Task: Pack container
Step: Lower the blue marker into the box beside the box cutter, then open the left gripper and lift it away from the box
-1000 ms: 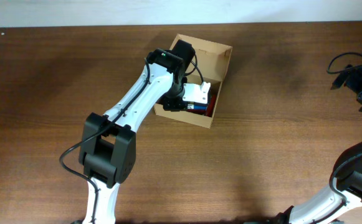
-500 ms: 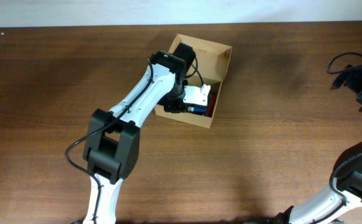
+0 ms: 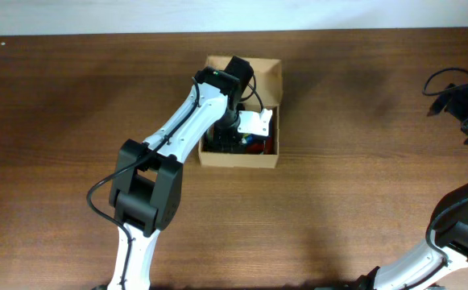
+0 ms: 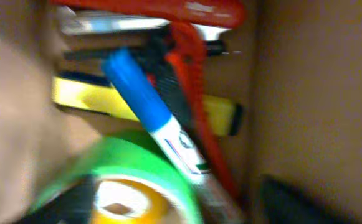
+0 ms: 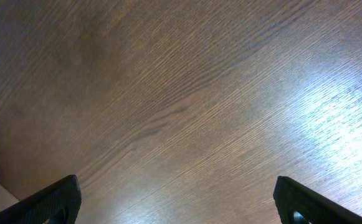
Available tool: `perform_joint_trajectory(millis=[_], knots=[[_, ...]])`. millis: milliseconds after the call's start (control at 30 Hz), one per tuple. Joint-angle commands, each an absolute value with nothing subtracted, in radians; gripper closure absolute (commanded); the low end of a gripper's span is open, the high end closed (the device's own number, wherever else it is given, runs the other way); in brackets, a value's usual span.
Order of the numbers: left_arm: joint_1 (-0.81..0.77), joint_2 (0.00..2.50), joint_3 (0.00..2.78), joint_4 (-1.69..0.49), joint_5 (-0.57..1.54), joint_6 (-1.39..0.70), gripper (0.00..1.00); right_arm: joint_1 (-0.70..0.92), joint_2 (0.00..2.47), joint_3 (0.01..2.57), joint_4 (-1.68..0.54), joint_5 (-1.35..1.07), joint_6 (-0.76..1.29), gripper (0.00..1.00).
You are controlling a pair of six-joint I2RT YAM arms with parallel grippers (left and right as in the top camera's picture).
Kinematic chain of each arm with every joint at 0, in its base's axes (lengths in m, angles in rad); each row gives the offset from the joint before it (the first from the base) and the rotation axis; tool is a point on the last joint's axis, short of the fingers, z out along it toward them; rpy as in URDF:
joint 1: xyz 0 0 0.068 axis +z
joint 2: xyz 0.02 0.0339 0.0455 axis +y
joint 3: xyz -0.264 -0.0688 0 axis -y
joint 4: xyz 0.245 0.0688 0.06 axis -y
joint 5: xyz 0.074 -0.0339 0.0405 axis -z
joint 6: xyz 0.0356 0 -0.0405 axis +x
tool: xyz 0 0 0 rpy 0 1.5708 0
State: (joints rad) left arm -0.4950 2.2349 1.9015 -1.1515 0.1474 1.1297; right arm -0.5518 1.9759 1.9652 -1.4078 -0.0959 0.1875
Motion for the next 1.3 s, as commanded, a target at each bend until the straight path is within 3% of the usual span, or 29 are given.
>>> perform_joint_trajectory(millis=[0,100,233,300,333,533,867,1267], knots=[[-0.504,2.249,1.934,-1.136,0.169,1.07,0.0,-0.551,1.985,1.963,-1.406,-0.094,0.191,0.01],[-0.506,2.249,1.959,-1.133,0.169,1.04,0.02,-0.551,1.985,1.963,-1.406,-0.094,0.191,0.01],[-0.506,2.249,2.0,-1.133,0.169,0.999,0.52,-0.551,1.985,1.963,-1.406,-0.094,0.191,0.01],[-0.506,2.249,2.024,-1.134,0.168,0.961,0.93,-0.551,1.985,1.963,-1.406,-0.094,0.191,0.01],[-0.506,2.249,2.04,-1.134,0.168,0.936,0.98,-0.551,1.985,1.963,-1.406,-0.094,0.191,0.01],[-0.506,2.249,2.182,-1.156,0.115,0.781,0.98,-0.551,1.985,1.963,-1.406,-0.094,0.191,0.01],[-0.485,2.201,2.515,-1.14,-0.241,0.314,0.98,-0.551,1.985,1.963,-1.406,-0.094,0.191,0.01],[-0.346,2.15,2.581,-1.136,-0.331,0.163,0.98,-0.551,1.985,1.963,-1.393,-0.094,0.191,0.01]])
